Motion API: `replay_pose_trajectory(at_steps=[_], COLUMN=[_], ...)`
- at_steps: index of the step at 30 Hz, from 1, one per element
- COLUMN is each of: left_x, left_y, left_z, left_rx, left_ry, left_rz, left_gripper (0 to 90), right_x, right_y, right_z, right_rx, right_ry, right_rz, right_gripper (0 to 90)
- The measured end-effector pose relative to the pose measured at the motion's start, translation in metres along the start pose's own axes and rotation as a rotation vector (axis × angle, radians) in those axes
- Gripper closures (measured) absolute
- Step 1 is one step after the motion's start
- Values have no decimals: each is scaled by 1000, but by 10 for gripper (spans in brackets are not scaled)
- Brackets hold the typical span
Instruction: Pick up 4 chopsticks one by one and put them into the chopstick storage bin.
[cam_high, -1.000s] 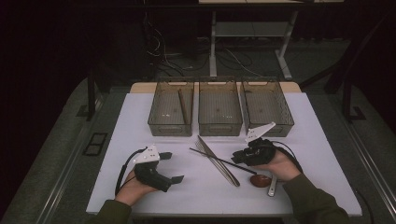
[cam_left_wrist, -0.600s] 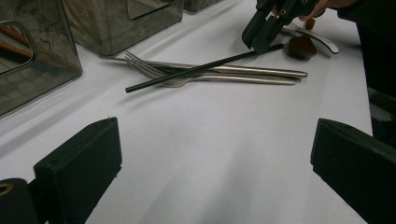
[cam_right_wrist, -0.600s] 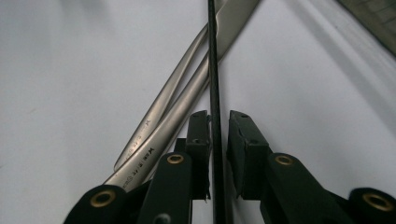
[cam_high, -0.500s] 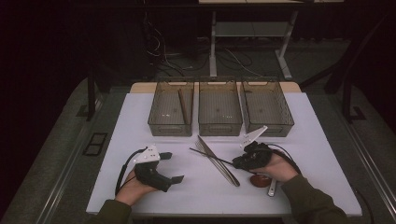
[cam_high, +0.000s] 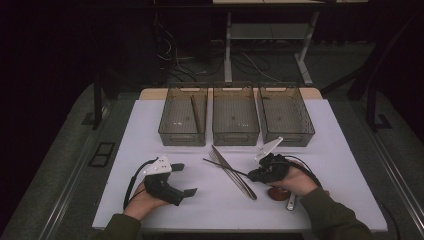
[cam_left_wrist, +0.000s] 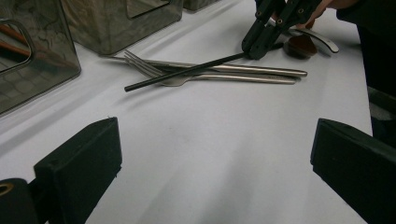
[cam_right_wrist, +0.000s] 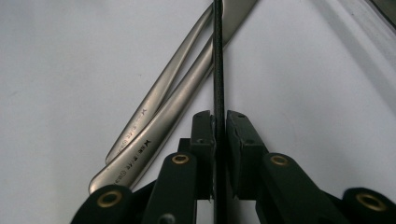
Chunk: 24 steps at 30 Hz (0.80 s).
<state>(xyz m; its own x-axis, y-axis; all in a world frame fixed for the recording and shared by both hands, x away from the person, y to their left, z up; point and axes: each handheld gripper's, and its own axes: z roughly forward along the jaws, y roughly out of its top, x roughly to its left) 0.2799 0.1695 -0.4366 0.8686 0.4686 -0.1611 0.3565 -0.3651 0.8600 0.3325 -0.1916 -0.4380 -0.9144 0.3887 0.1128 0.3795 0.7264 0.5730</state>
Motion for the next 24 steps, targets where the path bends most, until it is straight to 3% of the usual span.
replay_pose_trajectory(at_steps=[9, 20, 24], left_x=[0, 0, 0], left_y=[0, 0, 0], left_z=[0, 0, 0], left_rx=[0, -3, -2], left_ry=[0, 2, 2], left_rz=[0, -2, -2], left_gripper=[12, 12, 12], right_x=[4, 6, 4], right_y=[1, 2, 3], right_z=[1, 0, -1], right_rx=[10, 19, -1], right_ry=[-28, -36, -36], right_rz=[-39, -50, -42], right_gripper=[838, 849, 849])
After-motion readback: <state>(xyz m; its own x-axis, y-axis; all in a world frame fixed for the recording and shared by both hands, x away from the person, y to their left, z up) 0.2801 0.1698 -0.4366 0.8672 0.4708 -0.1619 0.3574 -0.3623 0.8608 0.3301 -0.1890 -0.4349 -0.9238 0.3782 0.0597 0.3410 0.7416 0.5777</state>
